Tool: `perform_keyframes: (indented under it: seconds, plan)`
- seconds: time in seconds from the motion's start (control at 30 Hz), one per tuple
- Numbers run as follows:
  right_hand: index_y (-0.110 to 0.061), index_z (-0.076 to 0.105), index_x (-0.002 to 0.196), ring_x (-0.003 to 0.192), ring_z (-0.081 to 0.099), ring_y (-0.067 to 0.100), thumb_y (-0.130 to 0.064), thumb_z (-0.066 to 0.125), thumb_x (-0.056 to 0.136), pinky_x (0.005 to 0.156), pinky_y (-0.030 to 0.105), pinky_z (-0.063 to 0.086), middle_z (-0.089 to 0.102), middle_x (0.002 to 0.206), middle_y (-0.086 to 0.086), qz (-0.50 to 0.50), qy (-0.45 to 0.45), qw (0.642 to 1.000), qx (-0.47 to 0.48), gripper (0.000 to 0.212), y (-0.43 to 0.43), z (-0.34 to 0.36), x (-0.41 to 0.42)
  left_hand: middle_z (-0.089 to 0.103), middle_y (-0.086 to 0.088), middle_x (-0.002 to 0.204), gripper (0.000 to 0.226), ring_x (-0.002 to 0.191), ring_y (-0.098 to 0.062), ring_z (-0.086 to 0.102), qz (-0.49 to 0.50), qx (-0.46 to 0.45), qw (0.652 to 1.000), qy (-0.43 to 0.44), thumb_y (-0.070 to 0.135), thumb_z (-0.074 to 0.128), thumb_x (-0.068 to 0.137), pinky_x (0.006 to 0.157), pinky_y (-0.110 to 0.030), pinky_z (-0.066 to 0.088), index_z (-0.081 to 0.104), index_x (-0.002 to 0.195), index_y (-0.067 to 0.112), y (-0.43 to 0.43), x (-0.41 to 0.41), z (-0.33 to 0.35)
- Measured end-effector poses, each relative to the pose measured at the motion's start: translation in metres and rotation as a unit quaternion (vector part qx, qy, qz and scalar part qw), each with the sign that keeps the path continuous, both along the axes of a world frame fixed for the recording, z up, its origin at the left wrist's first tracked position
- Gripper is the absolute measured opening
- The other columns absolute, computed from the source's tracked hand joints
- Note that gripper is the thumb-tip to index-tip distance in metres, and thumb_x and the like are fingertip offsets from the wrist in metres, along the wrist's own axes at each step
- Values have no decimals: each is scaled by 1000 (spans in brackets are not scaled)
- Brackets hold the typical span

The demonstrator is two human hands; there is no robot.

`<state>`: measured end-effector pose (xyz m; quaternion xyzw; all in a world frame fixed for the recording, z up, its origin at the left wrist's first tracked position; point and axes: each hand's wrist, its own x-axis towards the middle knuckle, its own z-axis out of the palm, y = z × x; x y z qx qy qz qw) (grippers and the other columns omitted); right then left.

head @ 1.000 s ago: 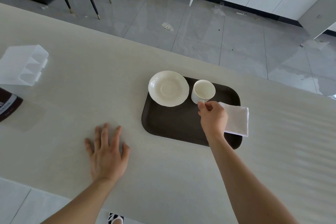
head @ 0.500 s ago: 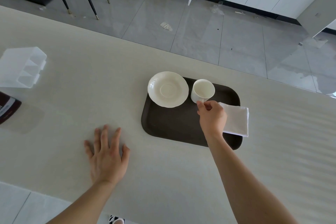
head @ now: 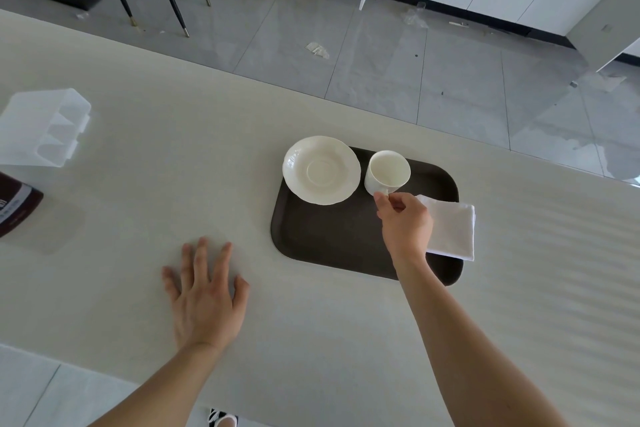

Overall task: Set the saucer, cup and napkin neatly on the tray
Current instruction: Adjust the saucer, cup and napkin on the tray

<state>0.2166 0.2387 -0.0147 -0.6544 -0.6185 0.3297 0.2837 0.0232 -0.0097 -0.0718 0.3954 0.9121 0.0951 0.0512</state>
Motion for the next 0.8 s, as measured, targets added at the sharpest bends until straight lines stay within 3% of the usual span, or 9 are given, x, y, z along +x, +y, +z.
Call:
perform_keyframes:
  seconds: [0.13,0.27,0.47,0.67,0.8]
  plan:
    - [-30,70,79,68,63,4,-51,68,85,58,15,39,68,70,-14,1,1,1000,5,22,-2,3,12,35,-16,155,61,148,-37,21,3,1,1000,-5,40,38,84,118,-63,9,46,142,23,0,0,1]
    - [-32,70,82,72,67,8,-41,68,89,61,16,43,71,73,-11,28,-4,1000,9,12,-1,3,34,36,-17,154,62,147,-38,22,1,4,1000,-2,40,39,83,118,-64,10,47,142,21,1,0,1]
    - [-26,76,88,67,65,6,-32,70,90,60,15,43,68,67,-15,75,-13,997,13,8,-1,2,24,36,-17,154,63,147,-38,23,2,2,1000,1,42,35,84,117,-63,10,48,142,21,1,2,3]
    - [-21,76,94,71,67,8,-25,68,92,61,14,43,71,75,-7,61,-14,998,4,9,-3,-3,16,35,-16,155,63,148,-38,22,-2,-2,1000,-1,41,36,84,118,-63,10,47,142,21,1,1,3]
    - [-22,75,90,70,68,9,-24,68,92,63,17,47,69,70,-12,67,-8,998,7,8,-3,-1,17,34,-16,156,63,148,-37,21,-2,-10,1000,-3,42,35,84,118,-63,9,47,143,21,0,1,4]
